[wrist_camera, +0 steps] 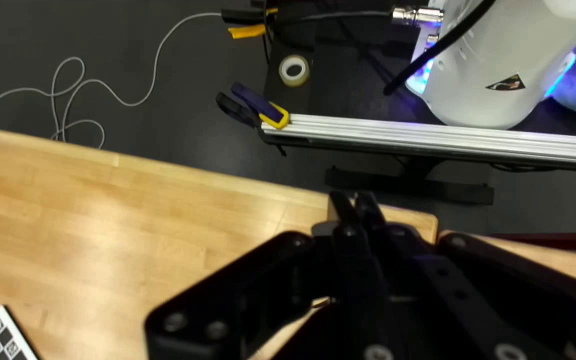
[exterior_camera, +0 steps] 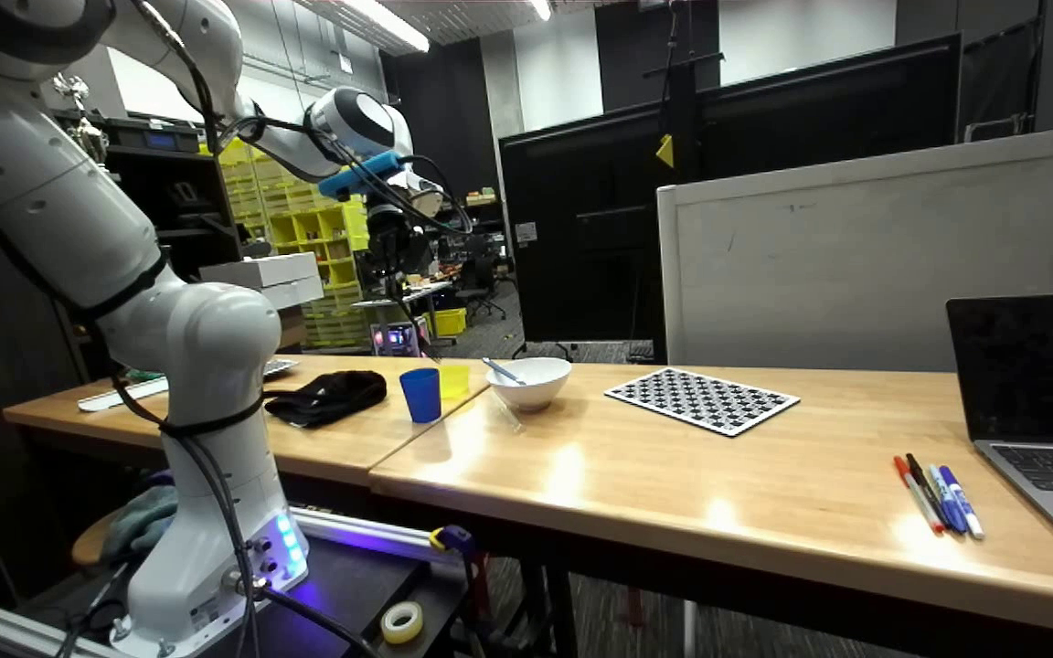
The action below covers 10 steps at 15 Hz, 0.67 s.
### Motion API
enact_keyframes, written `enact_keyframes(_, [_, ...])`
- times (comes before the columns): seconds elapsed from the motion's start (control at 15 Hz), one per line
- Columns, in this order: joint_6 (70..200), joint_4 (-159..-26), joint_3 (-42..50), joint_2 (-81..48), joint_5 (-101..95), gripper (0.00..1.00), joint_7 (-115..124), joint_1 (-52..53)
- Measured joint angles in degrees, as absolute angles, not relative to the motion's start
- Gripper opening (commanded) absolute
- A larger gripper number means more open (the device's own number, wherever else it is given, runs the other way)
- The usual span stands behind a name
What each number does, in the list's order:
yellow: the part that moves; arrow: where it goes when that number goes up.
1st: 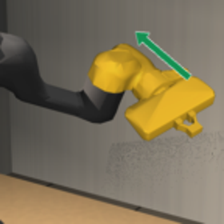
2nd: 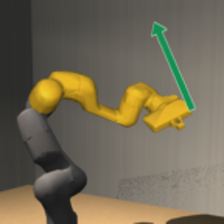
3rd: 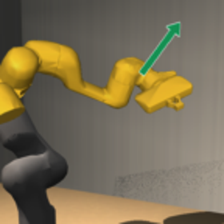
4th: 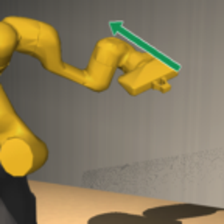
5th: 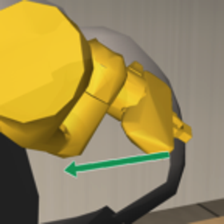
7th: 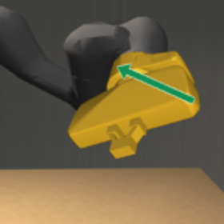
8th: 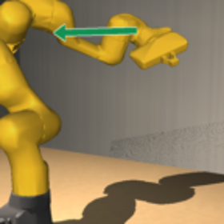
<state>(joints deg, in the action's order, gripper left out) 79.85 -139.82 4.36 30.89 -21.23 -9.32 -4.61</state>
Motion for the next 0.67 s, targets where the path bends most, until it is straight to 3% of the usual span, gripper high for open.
enact_keyframes(0.67, [77.7,-141.6,7.6,25.5,-25.0,0.01,-5.5,-5.9])
